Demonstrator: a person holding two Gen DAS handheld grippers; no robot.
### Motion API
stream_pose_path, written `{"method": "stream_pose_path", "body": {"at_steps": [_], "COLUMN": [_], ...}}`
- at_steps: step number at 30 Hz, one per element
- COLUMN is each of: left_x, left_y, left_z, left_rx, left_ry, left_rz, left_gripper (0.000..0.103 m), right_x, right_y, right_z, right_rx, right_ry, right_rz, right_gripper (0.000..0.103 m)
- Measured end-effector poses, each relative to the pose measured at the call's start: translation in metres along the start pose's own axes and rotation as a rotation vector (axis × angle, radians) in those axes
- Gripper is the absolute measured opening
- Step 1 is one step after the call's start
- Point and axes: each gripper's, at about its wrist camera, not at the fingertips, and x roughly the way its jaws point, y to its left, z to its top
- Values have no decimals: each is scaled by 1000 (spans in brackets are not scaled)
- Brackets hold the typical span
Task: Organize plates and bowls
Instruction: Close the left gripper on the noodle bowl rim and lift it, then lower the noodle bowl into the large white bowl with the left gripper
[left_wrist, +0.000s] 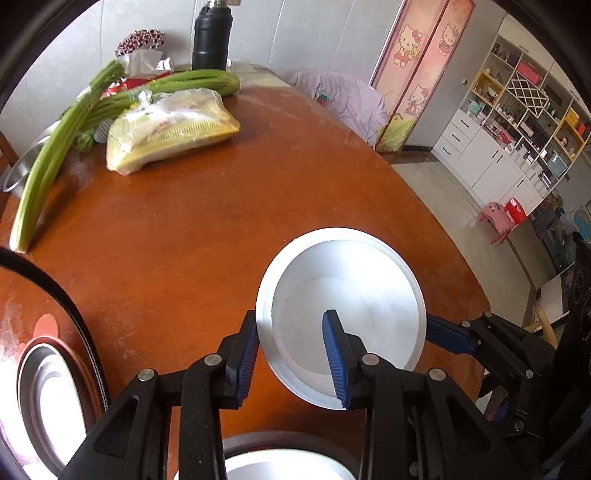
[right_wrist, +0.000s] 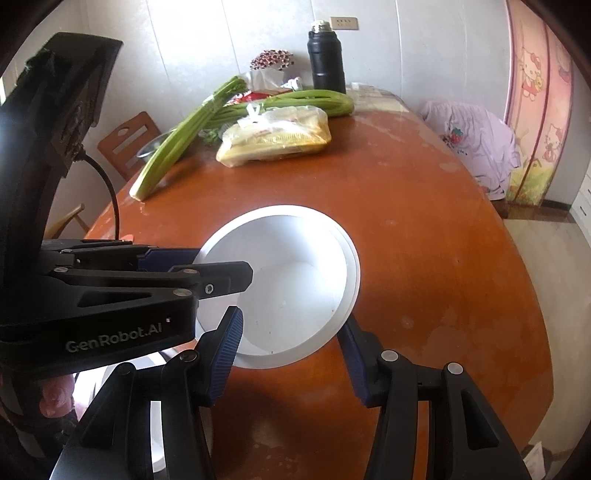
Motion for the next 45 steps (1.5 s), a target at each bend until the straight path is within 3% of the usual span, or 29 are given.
{"method": "stream_pose_path", "body": {"at_steps": [24, 35, 45], "left_x": [-95, -115, -110], "left_y": [17, 20, 22], "left_z": [-70, -102, -123], "left_rx": [-14, -18, -31], "left_ry": [-127, -146, -125], "left_rz": [47, 50, 48], "left_gripper": [35, 35, 35], "right_x": [-61, -74, -73], "right_y": [77, 102, 110], "right_z": [-30, -52, -68], "right_rx": [-107, -136, -153], "right_ry": [-88, -88, -67], "right_rz": [28, 38, 44], "right_gripper": [55, 55, 55]}}
